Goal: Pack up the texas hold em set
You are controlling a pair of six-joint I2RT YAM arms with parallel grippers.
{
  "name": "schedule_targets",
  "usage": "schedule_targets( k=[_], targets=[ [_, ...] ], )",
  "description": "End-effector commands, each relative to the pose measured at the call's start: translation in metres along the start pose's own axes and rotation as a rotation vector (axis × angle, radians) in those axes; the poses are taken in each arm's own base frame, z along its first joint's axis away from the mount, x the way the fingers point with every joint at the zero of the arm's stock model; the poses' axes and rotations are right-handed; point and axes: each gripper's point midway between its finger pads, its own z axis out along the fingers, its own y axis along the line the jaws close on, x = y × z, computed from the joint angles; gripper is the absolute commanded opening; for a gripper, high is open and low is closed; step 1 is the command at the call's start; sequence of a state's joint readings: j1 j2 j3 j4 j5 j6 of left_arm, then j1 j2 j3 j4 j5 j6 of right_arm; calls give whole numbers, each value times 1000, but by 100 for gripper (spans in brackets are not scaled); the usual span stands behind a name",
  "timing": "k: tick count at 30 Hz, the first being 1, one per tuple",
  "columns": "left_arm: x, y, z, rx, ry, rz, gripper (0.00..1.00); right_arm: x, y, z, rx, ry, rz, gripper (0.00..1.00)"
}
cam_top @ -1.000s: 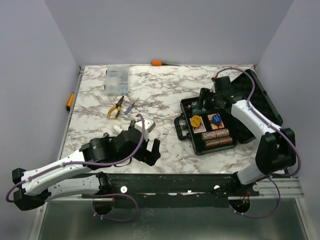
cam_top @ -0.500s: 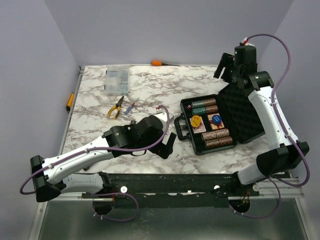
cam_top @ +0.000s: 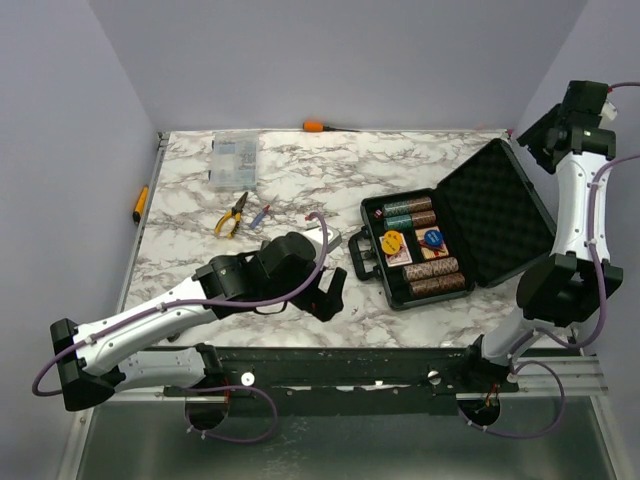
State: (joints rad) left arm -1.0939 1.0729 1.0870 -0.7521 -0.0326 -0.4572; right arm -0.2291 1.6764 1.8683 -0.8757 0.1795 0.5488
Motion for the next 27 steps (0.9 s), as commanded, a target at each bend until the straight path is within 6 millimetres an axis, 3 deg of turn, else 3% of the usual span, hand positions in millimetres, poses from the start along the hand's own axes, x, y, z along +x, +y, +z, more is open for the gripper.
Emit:
schedule_targets(
  k=[1,6,12,21,27],
  targets=[
    [12,1,0,20,21,-26,97,-7,-31,14,43,62,108,59],
    [10,1,1,18,18,-31,97,-5,-70,32,116,94,155,57],
    [5,0,2,21,12,-12,97,7,-93,47,155,147,187,58],
    [9,7,1,11,8,-12,97,51,-86,56,80,303,209,56],
    [19,6,4,32,27,-26,96,64,-77,49,23,348,232,49]
  ],
)
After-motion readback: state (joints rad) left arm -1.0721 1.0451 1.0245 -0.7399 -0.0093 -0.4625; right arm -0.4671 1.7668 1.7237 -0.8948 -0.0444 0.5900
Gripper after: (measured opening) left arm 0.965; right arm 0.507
